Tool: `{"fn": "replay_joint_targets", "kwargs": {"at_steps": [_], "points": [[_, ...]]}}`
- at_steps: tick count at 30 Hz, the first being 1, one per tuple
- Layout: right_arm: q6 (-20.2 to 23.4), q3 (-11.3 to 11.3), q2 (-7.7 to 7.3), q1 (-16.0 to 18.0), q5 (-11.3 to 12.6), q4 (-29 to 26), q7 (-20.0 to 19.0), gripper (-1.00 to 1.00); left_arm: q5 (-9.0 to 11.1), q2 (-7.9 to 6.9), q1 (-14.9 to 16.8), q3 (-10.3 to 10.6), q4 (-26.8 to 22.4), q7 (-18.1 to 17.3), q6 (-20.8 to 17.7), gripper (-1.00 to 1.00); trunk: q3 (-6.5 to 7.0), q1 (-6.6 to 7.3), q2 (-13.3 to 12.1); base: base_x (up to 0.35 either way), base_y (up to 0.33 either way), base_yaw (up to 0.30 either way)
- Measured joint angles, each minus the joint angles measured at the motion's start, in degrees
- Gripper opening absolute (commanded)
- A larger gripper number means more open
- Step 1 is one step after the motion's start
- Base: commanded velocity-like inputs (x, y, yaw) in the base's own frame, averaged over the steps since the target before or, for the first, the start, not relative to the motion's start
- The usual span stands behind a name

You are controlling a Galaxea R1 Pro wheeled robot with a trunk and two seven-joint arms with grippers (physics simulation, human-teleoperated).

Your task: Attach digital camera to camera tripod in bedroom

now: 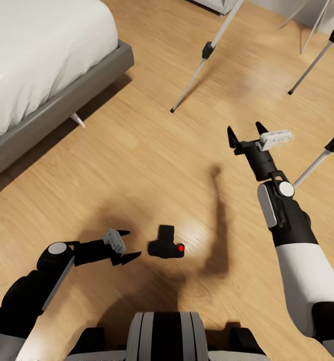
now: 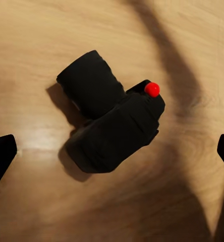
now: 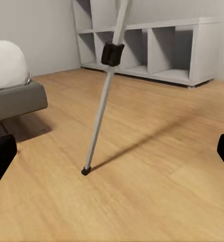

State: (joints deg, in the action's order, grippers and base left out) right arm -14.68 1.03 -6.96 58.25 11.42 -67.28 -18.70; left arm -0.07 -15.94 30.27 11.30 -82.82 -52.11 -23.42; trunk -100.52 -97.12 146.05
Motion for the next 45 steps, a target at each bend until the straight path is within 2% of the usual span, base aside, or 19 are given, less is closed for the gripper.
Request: {"fn": "replay_joint_targets", "kwargs": {"at_steps": [5,9,10,11,16,19,25,29,31,36,45], "points": [[1.6,-4.1,0.16,1.6,-0.1,0.0,-0.2,1.00,-0.1,-0.02,2.0,-0.1,0.1,0.0,0.0,1.00,-1.11,-0.13,0.1,0.000,0.000,0.000],[1.9,-8.6,0.21,2.0,-0.1,0.1,-0.2,1.00,-0.1,-0.02,2.6,0.0,0.1,-0.1,0.0,1.00,-2.00,-0.23,0.1,0.000,0.000,0.000],[1.9,-10.8,0.21,2.2,-0.2,0.2,-0.3,1.00,-0.1,-0.04,2.8,0.0,0.0,-0.1,0.0,1.00,-2.22,-0.26,0.1,0.000,0.000,0.000],[1.9,-11.9,0.20,2.2,-0.1,0.4,-0.3,1.00,-0.1,-0.05,2.9,0.0,-0.1,-0.2,0.0,1.00,-2.44,-0.29,0.1,0.000,0.000,0.000],[1.5,-16.3,0.11,2.1,-0.2,3.4,-0.3,1.00,-0.2,-0.08,3.0,0.4,-1.1,-1.1,0.3,1.00,-3.55,-0.41,0.2,0.000,0.000,0.000],[-2.8,-18.0,0.07,2.1,-0.2,7.3,-0.4,1.00,-1.4,-0.19,3.1,0.8,-3.2,-7.5,2.0,1.00,-4.21,-0.49,0.3,0.000,0.000,0.000],[-6.7,-18.7,0.07,1.6,-0.2,8.4,-1.4,1.00,-2.1,-0.18,3.1,1.0,-4.3,-12.0,5.7,1.00,-4.45,-0.64,0.3,0.000,0.000,0.000],[-7.2,-18.7,0.07,1.4,-0.2,8.6,-2.3,1.00,-2.2,-0.15,3.1,1.0,-4.4,-12.5,6.5,1.00,-4.45,-0.75,0.4,0.000,0.000,0.000],[-8.1,-18.7,0.07,1.4,-0.2,8.6,-4.5,1.00,-2.3,-0.13,3.1,1.0,-4.4,-12.6,6.7,1.00,-4.45,-0.80,0.4,0.000,0.000,0.000],[-12.7,-18.8,0.07,1.4,-0.2,8.6,-6.2,1.00,-2.3,-0.17,3.1,1.0,-4.8,-12.7,6.8,1.00,-4.45,-0.93,0.5,0.000,0.000,0.000],[-13.4,-18.8,0.06,1.4,-0.2,8.6,-6.4,1.00,-2.3,-0.19,3.0,0.8,-6.0,-12.6,6.9,1.00,-4.45,-0.93,0.5,0.000,0.000,0.000]]}}
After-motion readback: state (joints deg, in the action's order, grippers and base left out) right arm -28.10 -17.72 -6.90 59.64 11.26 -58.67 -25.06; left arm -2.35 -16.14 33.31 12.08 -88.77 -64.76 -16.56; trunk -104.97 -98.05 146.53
